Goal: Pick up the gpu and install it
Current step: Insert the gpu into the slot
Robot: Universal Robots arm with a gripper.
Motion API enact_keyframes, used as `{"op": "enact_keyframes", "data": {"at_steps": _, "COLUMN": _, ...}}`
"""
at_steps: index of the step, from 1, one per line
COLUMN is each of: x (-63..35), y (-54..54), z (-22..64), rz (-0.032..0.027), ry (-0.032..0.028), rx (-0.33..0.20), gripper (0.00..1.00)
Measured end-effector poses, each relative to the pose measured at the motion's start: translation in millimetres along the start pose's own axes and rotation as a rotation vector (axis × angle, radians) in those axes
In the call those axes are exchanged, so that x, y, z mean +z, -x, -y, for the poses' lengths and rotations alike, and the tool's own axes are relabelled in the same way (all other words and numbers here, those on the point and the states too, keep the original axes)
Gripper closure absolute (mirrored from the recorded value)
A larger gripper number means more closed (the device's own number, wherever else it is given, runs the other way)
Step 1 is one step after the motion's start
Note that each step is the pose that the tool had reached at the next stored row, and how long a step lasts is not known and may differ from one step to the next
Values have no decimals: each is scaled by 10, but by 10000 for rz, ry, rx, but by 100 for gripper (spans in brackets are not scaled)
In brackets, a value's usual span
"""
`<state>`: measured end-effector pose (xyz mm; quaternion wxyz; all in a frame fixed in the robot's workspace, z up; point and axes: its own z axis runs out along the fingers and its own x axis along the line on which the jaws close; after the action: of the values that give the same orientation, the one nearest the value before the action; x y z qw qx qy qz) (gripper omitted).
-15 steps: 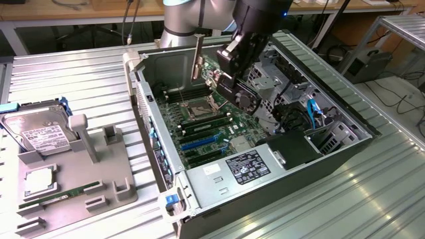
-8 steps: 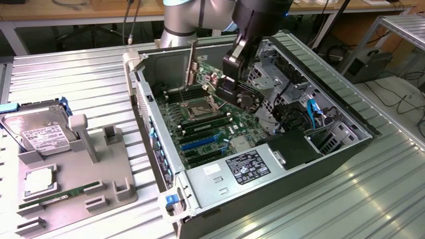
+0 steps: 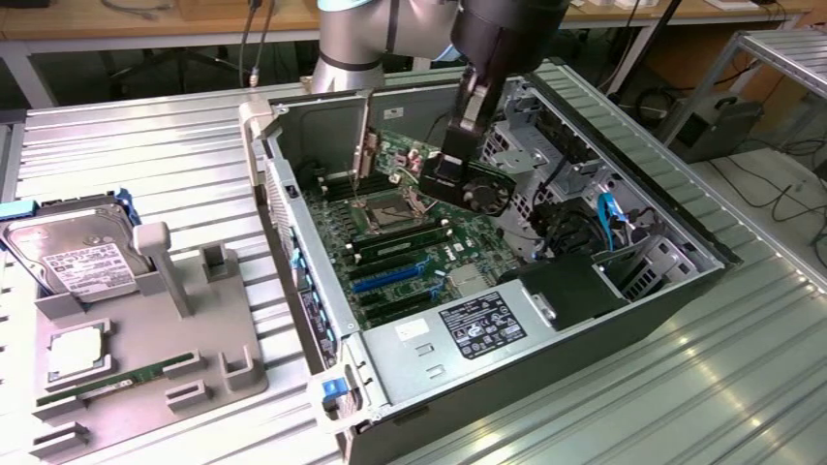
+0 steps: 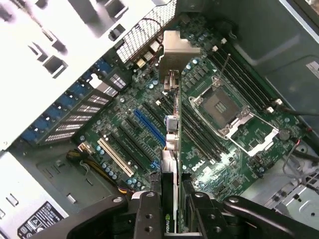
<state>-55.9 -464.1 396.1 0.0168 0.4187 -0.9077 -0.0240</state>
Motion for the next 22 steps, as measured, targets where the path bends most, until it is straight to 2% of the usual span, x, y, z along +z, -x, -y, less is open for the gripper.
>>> {"op": "enact_keyframes", "data": {"at_steps": 3, "x": 11, "y": 0, "z": 1, "rz": -37, "ry": -14, "rx": -724, "gripper": 74}}
{"op": "enact_keyframes", "data": {"at_steps": 5, "x": 21, "y": 0, "z": 1, "rz": -72, "ry": -27, "rx": -1399, "gripper": 74}}
{"op": "enact_keyframes", "data": {"at_steps": 22, "x": 88, "y": 1, "z": 5, "rz": -238, "ry": -78, "rx": -4583, "gripper": 74}}
